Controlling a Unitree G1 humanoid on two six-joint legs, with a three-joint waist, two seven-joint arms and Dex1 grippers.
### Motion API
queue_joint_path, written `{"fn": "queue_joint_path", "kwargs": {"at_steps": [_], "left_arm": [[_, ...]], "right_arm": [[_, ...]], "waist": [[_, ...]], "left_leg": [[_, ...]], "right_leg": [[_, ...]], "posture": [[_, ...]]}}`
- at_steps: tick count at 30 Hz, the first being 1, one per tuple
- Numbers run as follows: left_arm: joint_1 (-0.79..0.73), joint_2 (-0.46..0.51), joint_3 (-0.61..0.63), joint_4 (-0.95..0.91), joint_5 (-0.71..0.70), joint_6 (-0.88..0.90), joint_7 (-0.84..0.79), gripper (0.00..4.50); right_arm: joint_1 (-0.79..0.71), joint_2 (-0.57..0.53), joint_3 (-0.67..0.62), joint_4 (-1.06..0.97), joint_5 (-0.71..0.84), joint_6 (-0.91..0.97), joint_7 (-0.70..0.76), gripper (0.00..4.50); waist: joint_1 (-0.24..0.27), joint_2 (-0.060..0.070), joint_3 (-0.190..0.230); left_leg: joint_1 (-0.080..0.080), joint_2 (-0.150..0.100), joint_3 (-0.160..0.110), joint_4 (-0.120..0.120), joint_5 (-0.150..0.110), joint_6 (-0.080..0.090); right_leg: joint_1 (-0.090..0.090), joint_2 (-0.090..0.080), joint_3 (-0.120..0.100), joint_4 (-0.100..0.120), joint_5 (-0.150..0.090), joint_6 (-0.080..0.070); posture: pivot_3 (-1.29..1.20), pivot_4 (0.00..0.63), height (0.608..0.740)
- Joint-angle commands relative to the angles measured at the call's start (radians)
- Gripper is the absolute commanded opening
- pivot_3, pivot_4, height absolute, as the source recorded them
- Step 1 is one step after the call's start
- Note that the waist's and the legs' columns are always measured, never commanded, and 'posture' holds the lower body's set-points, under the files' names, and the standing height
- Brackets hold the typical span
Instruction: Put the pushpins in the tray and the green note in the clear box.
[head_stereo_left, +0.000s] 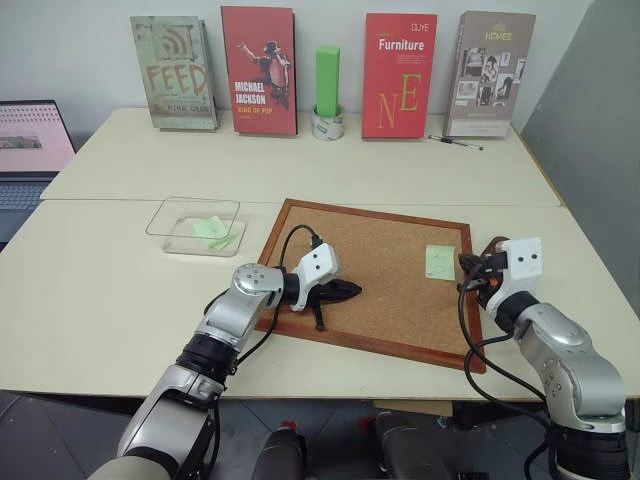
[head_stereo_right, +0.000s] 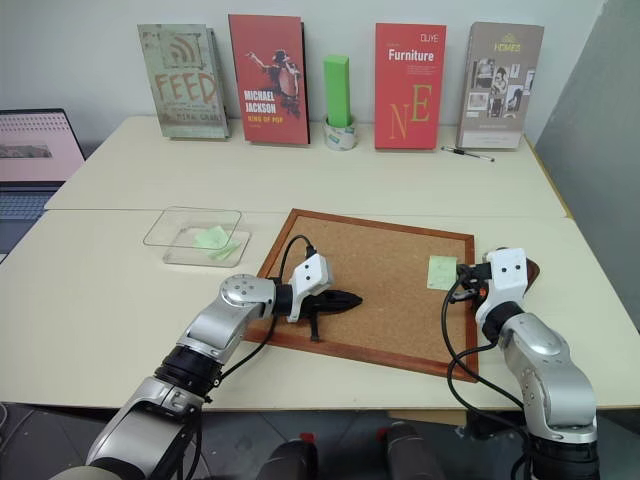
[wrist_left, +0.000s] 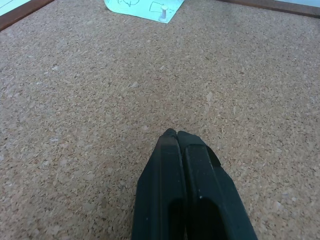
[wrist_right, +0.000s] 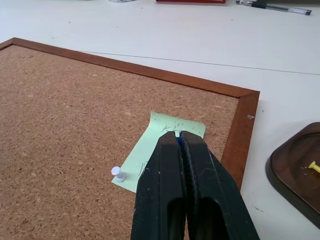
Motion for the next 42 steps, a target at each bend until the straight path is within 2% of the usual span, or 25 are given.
{"fn": "queue_joint_path", "kwargs": {"at_steps": [1,4,12,16,20,31,42], "left_arm": [[0.021,0.026,-0.024,0.048,0.058,0.028,0.013,0.0],[0.021,0.025,-0.025,0.049,0.059,0.028,0.013,0.0],[0.021,0.022,-0.03,0.045,0.059,0.029,0.014,0.0],[0.016,0.017,-0.031,0.047,0.059,0.029,0.016,0.0],[0.015,0.018,-0.03,0.046,0.059,0.03,0.017,0.0],[0.02,0.024,-0.027,0.039,0.058,0.034,0.019,0.0],[0.011,0.017,-0.03,0.056,0.06,0.025,0.018,0.0]], "right_arm": [[-0.02,-0.027,-0.052,-0.044,0.005,-0.007,-0.017,0.01],[-0.018,-0.057,-0.064,-0.026,-0.021,-0.019,-0.021,0.01],[-0.003,-0.271,0.019,0.179,-0.287,-0.173,-0.045,0.01],[-0.048,-0.31,0.062,0.319,-0.358,-0.249,-0.05,0.01],[-0.093,-0.292,0.082,0.411,-0.363,-0.279,-0.028,0.01],[-0.123,-0.267,0.054,0.429,-0.328,-0.246,0.013,1.97],[-0.098,-0.288,-0.059,0.229,-0.265,-0.121,0.037,1.97]], "waist": [[0.0,0.0,0.0],[0.0,0.0,0.0],[0.0,0.0,0.0],[0.0,0.0,0.0],[0.0,0.0,0.0],[0.0,0.0,0.0],[0.001,0.0,0.0]], "left_leg": [[0.0,0.0,0.0,0.0,0.0,0.0],[0.0,0.0,0.0,0.0,0.0,0.0],[0.0,0.0,0.001,0.0,0.0,0.0],[0.001,0.0,0.001,0.0,0.0,0.0],[0.001,0.0,0.001,0.0,0.0,0.0],[0.001,0.0,0.001,0.0,0.0,0.0],[0.001,-0.001,0.001,0.0,0.0,0.0]], "right_leg": [[0.0,0.0,0.0,0.0,0.0,0.0],[0.0,0.0,0.0,0.0,0.0,0.0],[0.0,0.0,0.0,-0.001,0.0,0.0],[0.0,0.0,0.001,-0.001,0.0,0.0],[0.0,0.0,0.001,-0.001,0.0,0.0],[0.001,0.0,0.001,0.0,0.0,0.001],[0.001,0.0,0.001,0.0,0.0,0.001]], "posture": [[0.0,0.15,0.74],[0.0,0.15,0.74],[0.0,0.15,0.74],[0.0,0.15,0.74],[0.0,0.15,0.74],[0.0,0.15,0.74],[0.0,0.15,0.74]]}}
